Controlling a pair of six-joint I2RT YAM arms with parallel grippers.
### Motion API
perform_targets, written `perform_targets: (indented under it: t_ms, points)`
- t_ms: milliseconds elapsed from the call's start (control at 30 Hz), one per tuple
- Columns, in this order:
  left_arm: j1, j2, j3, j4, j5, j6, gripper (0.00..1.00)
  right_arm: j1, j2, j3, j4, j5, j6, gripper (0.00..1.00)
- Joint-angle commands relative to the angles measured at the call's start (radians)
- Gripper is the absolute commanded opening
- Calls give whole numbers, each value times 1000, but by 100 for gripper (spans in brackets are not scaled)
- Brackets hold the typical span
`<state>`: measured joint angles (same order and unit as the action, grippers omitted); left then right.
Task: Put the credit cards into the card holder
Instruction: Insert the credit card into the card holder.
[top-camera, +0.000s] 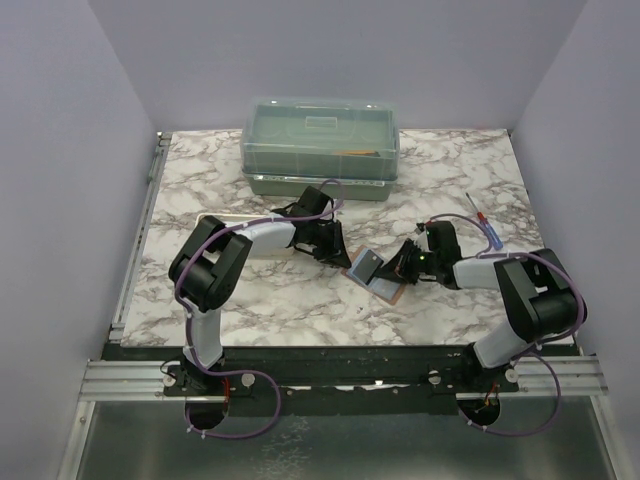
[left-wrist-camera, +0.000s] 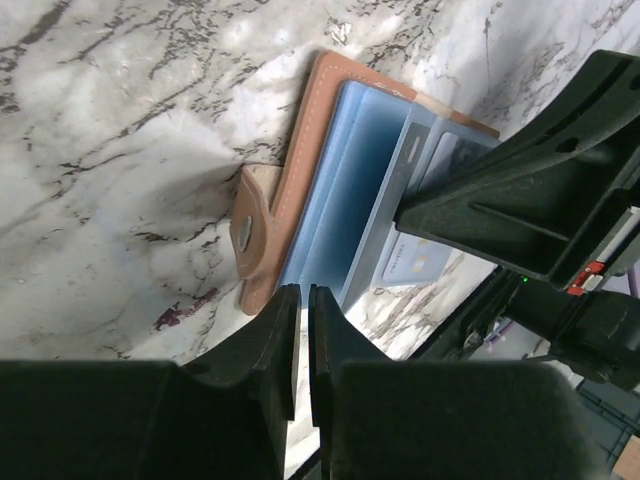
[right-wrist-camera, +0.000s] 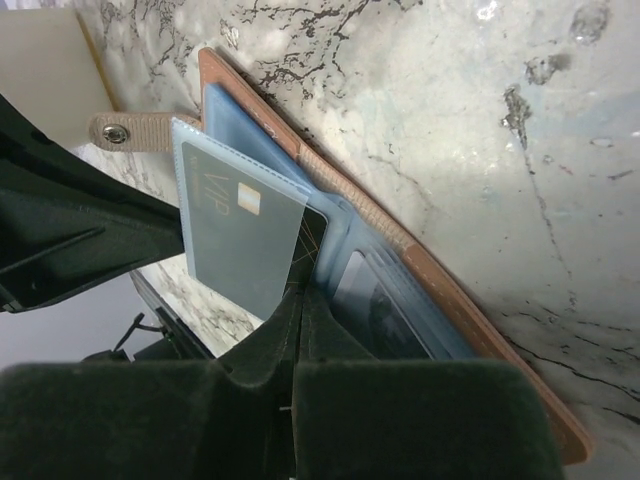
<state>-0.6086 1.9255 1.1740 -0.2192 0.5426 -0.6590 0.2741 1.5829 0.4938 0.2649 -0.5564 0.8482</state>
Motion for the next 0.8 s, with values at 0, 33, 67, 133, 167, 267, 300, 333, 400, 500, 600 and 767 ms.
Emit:
perform_targets:
  t_ms: [0, 33, 67, 133, 167, 267, 300, 333, 400, 500, 600, 767]
  points:
    - [-1, -20, 31, -5, 71, 23, 16, 7, 28, 11, -27, 63, -13, 0]
    - [-2, -16, 39, -5, 77, 25, 18, 8, 35, 15, -40, 76, -15, 0]
    - [-3, -11, 46, -5, 80, 25, 19, 7, 40, 18, -46, 79, -17, 0]
    - [-4, -2, 59, -5, 79, 24, 21, 8, 50, 22, -48, 80, -19, 0]
    - [-3, 4, 65, -5, 81, 24, 21, 9, 54, 22, -47, 81, -17, 0]
    - [-6, 17, 75, 0, 93, 20, 25, 10, 56, 23, -46, 87, -17, 0]
    - [-8, 21, 76, 4, 102, 19, 26, 10, 56, 23, -46, 86, -19, 0]
    - [-10, 24, 76, 10, 115, 16, 27, 10, 57, 23, -46, 87, -20, 0]
    - [-19, 30, 76, 24, 134, 13, 30, 10, 59, 23, -44, 87, -21, 0]
    - [-29, 43, 80, 28, 144, 11, 32, 10, 64, 21, -36, 82, -17, 0]
    - [-35, 54, 88, 29, 151, 7, 34, 10, 63, 17, -29, 80, -16, 0]
    - [-40, 40, 87, 27, 114, 6, 36, 9, 67, 18, -27, 82, -18, 0]
